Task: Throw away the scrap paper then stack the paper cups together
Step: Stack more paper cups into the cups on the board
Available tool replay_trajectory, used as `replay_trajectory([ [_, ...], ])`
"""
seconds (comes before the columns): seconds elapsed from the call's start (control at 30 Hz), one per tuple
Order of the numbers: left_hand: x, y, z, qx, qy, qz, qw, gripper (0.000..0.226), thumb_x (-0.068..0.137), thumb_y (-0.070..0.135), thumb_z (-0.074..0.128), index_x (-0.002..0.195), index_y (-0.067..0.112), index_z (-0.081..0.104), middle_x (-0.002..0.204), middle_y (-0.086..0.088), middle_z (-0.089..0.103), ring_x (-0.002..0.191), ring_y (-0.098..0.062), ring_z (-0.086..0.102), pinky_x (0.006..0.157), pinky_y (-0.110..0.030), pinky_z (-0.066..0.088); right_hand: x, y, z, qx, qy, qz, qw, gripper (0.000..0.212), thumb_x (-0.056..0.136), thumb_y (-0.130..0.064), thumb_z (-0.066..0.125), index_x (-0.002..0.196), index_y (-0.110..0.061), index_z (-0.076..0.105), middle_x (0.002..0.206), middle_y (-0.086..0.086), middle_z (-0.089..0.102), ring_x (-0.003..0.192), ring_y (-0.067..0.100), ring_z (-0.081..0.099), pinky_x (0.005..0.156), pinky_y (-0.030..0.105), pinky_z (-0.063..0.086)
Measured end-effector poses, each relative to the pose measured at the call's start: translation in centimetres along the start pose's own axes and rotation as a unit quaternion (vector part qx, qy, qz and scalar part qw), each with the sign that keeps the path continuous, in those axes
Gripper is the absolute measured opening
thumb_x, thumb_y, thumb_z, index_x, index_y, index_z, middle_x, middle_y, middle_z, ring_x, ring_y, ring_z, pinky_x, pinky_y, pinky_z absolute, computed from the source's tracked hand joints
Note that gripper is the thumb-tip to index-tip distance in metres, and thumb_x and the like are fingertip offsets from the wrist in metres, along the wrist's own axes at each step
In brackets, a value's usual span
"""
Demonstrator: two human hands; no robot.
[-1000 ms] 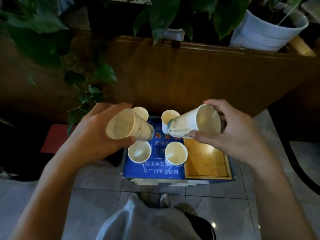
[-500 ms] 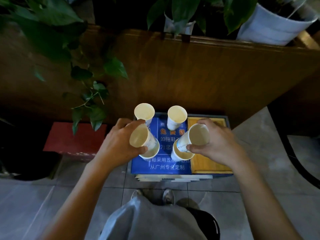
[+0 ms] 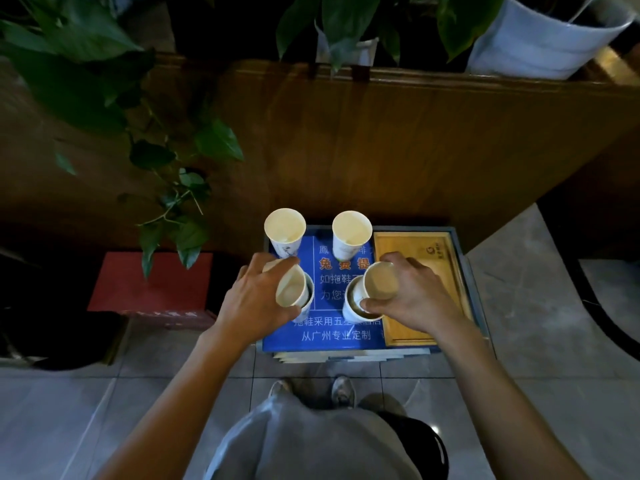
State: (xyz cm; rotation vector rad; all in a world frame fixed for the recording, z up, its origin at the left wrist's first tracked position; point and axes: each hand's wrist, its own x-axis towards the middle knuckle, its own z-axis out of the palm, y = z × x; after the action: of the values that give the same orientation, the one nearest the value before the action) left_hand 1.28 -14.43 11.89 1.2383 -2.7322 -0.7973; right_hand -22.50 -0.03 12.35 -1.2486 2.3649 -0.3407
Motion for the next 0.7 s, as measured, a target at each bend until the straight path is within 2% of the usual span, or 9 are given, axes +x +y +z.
replay_trajectory([
  [0.23, 0.2, 0.0, 2.0, 0.014, -0.043, -0.020, 0.999, 0.087, 0.063, 0.046, 0.080, 0.138, 0.040, 0.036, 0.136, 0.000, 0.038, 0.121, -0.031, 0.046, 0.092, -0.048, 0.051, 0.6, 0.6, 1.9, 0.011, -0.007, -0.001, 1.000, 0.089, 0.055, -0.062, 0.081, 0.129, -0.032, 0.040, 0.119, 0.001, 0.060, 0.102, 0.023, 0.057, 0.076, 0.030, 0.040],
  [0.4, 0.3, -0.2, 2.8, 0.027, -0.053, -0.023, 0.998, 0.085, 0.064, 0.047, 0.079, 0.137, 0.042, 0.034, 0.137, 0.000, 0.037, 0.121, -0.032, 0.046, 0.087, -0.050, 0.053, 1.1, 1.1, 2.6, 0.009, -0.019, 0.014, 1.000, 0.090, 0.057, -0.060, 0.081, 0.131, -0.028, 0.041, 0.122, 0.004, 0.061, 0.105, 0.026, 0.059, 0.075, 0.030, 0.041],
  [0.7, 1.0, -0.6, 3.6, 0.036, -0.057, -0.037, 0.997, 0.088, 0.064, 0.051, 0.079, 0.139, 0.040, 0.033, 0.139, 0.001, 0.039, 0.121, -0.031, 0.049, 0.088, -0.047, 0.054, 1.9, 1.6, 3.5, 0.029, -0.033, 0.035, 0.998, 0.092, 0.057, -0.060, 0.082, 0.132, -0.028, 0.040, 0.123, 0.004, 0.060, 0.107, 0.027, 0.058, 0.079, 0.033, 0.045],
])
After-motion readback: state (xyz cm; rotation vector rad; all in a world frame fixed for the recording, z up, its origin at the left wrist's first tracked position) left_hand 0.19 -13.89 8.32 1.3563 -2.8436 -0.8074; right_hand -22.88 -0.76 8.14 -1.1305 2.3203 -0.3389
